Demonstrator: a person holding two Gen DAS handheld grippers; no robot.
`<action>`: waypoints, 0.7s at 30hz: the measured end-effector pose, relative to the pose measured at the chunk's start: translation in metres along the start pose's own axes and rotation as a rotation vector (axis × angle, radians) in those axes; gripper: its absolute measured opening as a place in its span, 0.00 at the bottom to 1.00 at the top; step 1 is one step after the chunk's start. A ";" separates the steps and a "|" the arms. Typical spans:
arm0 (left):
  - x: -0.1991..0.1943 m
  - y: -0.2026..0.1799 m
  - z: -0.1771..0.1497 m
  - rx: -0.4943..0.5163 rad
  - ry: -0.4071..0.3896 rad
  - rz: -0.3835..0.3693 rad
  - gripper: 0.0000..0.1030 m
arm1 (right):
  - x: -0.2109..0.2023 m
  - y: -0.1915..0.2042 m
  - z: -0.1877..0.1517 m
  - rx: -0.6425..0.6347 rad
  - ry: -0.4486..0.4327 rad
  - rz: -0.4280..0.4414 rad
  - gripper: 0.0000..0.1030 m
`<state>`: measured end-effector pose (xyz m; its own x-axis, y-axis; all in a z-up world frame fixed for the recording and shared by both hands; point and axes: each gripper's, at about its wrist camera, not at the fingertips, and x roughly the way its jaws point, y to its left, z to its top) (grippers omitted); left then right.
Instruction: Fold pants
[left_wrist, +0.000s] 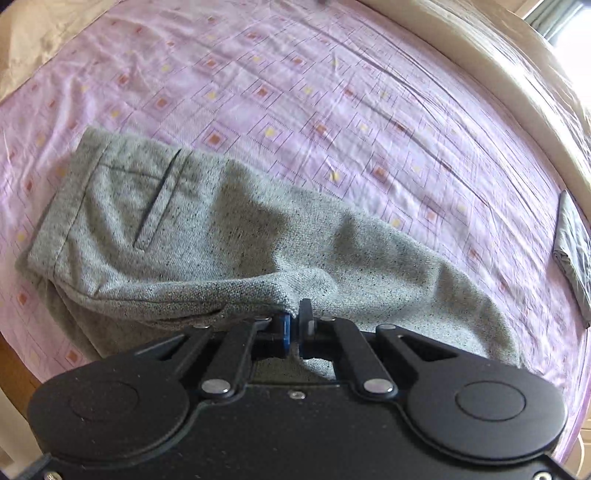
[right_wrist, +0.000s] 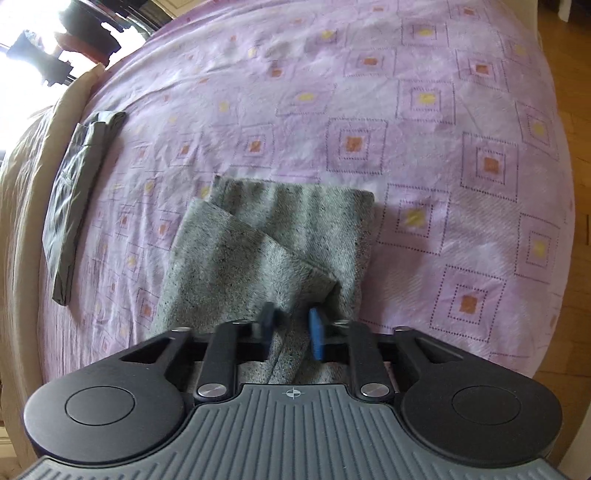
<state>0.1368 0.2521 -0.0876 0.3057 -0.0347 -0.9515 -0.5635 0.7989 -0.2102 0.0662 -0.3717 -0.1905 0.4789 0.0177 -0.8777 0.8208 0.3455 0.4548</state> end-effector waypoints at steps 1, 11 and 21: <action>-0.002 -0.003 0.001 0.013 -0.009 0.005 0.04 | -0.004 0.007 0.001 -0.039 -0.017 0.009 0.08; -0.066 -0.022 0.009 0.158 -0.120 -0.052 0.04 | -0.082 0.067 0.038 -0.335 -0.160 0.194 0.07; 0.000 0.017 -0.064 0.221 0.068 0.092 0.04 | -0.013 0.001 0.025 -0.413 -0.014 -0.081 0.07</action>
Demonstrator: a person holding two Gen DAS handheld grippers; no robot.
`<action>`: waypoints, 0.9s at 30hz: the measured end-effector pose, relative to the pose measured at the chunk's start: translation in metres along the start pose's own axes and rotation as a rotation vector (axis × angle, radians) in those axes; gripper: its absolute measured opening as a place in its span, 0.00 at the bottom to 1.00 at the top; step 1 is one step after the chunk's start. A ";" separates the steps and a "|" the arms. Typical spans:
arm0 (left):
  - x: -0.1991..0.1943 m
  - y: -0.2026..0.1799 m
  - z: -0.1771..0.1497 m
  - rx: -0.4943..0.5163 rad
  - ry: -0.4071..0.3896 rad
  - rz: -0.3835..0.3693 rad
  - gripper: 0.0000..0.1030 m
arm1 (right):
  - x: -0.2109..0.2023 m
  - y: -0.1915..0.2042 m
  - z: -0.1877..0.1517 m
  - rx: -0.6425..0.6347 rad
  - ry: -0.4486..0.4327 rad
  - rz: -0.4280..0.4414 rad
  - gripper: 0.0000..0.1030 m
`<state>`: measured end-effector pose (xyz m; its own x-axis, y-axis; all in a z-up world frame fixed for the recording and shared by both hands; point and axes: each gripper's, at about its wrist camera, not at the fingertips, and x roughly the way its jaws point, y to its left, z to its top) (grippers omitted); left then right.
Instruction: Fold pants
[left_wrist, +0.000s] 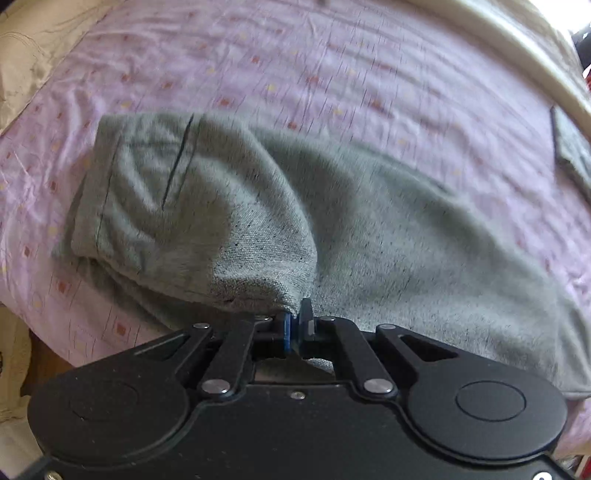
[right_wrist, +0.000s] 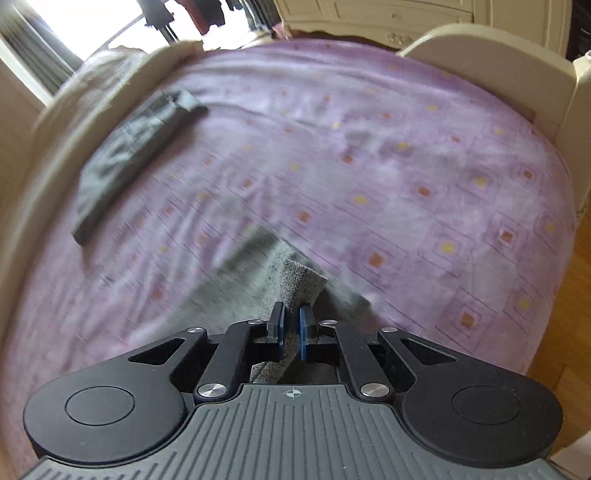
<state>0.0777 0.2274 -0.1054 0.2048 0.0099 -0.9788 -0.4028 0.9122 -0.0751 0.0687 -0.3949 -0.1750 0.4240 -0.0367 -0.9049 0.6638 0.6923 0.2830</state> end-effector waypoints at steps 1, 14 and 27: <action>0.010 -0.003 -0.006 0.015 0.016 0.024 0.05 | 0.005 -0.002 -0.003 0.010 0.006 -0.011 0.07; -0.020 -0.001 -0.011 -0.039 -0.070 0.021 0.05 | -0.033 -0.003 0.000 -0.071 -0.083 0.065 0.07; 0.015 -0.018 -0.025 0.020 0.025 0.127 0.21 | -0.010 -0.004 0.003 -0.110 0.023 0.002 0.11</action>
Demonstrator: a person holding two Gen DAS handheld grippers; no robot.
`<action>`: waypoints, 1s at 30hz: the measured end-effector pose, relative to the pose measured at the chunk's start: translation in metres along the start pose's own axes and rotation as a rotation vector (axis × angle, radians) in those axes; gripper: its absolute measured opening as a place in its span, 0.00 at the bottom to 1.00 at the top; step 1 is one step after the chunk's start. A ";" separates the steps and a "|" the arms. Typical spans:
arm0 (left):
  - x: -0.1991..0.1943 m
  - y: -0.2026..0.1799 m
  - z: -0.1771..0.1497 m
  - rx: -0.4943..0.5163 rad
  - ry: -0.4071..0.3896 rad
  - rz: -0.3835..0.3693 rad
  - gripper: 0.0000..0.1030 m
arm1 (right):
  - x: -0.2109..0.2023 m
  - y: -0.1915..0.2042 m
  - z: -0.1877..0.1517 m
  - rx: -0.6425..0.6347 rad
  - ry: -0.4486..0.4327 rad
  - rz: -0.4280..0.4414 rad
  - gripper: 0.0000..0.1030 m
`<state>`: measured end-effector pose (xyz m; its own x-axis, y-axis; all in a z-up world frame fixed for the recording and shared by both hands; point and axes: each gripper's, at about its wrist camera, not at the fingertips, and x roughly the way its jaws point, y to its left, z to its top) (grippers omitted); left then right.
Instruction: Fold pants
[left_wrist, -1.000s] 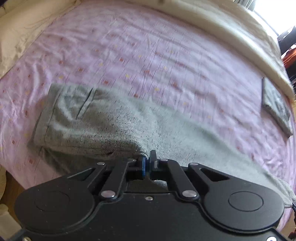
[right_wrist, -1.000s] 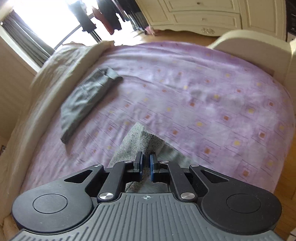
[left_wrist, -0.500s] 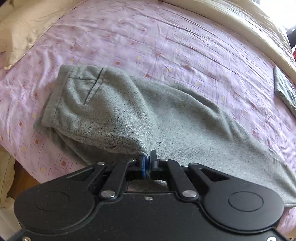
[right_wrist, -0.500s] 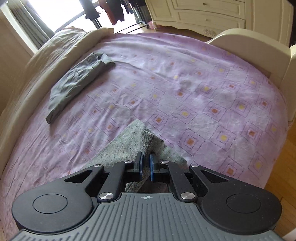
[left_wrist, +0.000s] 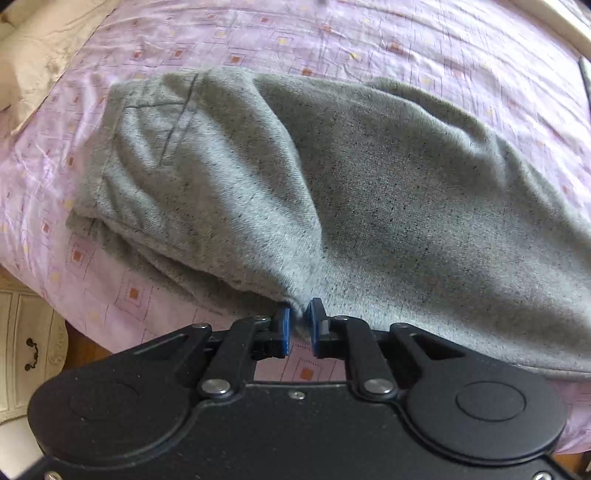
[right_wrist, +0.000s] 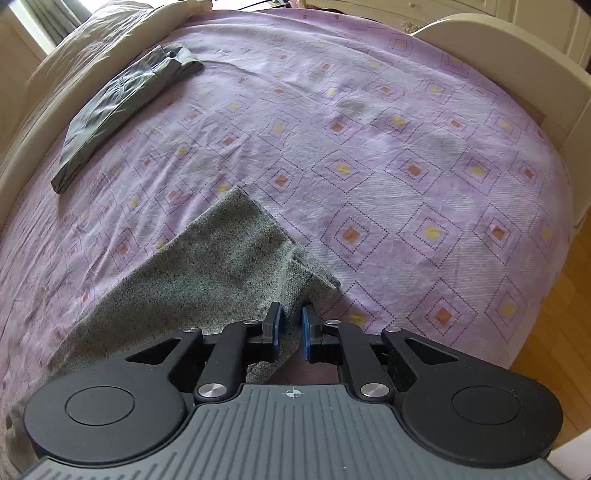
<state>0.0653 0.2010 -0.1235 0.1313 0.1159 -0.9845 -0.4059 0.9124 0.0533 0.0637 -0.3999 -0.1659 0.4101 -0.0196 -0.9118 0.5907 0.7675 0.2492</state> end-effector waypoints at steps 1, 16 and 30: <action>-0.007 0.006 -0.004 -0.014 -0.008 -0.003 0.22 | -0.002 0.001 0.000 -0.009 -0.010 -0.005 0.11; -0.033 0.127 -0.005 -0.209 -0.082 0.054 0.42 | -0.064 0.094 -0.037 -0.318 -0.229 0.143 0.11; 0.011 0.203 0.062 0.004 -0.076 -0.066 0.52 | -0.090 0.304 -0.253 -0.708 0.042 0.494 0.11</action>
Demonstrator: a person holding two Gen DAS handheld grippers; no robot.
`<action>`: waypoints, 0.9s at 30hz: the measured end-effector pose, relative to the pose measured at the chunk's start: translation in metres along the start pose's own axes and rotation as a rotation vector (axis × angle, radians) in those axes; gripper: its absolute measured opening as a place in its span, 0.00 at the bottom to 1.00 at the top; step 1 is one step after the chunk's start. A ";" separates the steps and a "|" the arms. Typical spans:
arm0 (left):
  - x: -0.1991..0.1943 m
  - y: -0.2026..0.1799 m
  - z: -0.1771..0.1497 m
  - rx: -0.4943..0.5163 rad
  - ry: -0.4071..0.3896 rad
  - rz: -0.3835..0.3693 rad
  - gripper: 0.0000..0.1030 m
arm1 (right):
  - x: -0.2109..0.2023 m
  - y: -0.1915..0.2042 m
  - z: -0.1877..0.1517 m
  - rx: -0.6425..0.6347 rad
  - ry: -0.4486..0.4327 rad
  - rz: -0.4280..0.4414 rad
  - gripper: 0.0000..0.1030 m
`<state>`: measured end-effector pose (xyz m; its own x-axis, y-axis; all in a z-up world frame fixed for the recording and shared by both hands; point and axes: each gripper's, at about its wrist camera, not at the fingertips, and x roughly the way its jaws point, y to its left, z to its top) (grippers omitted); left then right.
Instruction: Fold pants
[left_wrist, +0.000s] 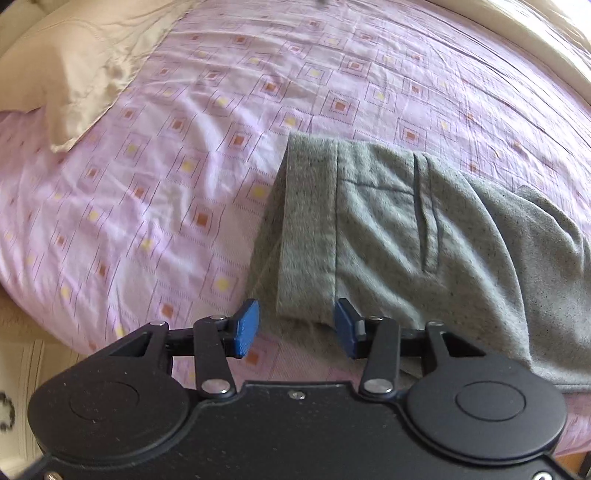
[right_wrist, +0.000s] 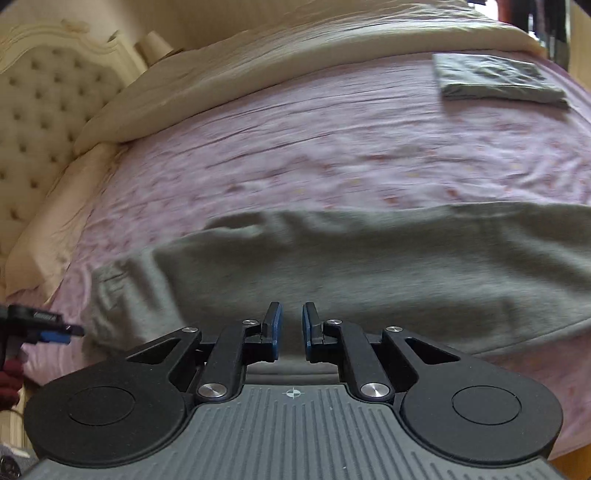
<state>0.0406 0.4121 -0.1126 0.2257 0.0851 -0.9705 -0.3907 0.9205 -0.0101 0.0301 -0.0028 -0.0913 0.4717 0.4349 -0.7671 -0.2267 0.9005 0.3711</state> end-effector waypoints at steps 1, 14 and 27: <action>0.004 0.002 0.004 0.013 0.005 -0.011 0.53 | 0.006 0.017 -0.001 -0.025 0.010 0.022 0.11; 0.044 -0.015 0.029 0.138 0.118 -0.120 0.07 | 0.072 0.145 -0.028 -0.279 0.188 0.143 0.26; 0.032 -0.006 0.047 0.211 0.132 -0.158 0.06 | 0.133 0.092 -0.045 0.506 0.258 0.156 0.29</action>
<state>0.0924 0.4274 -0.1324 0.1457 -0.1029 -0.9840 -0.1629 0.9785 -0.1265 0.0331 0.1381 -0.1824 0.2287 0.6055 -0.7623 0.1876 0.7410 0.6448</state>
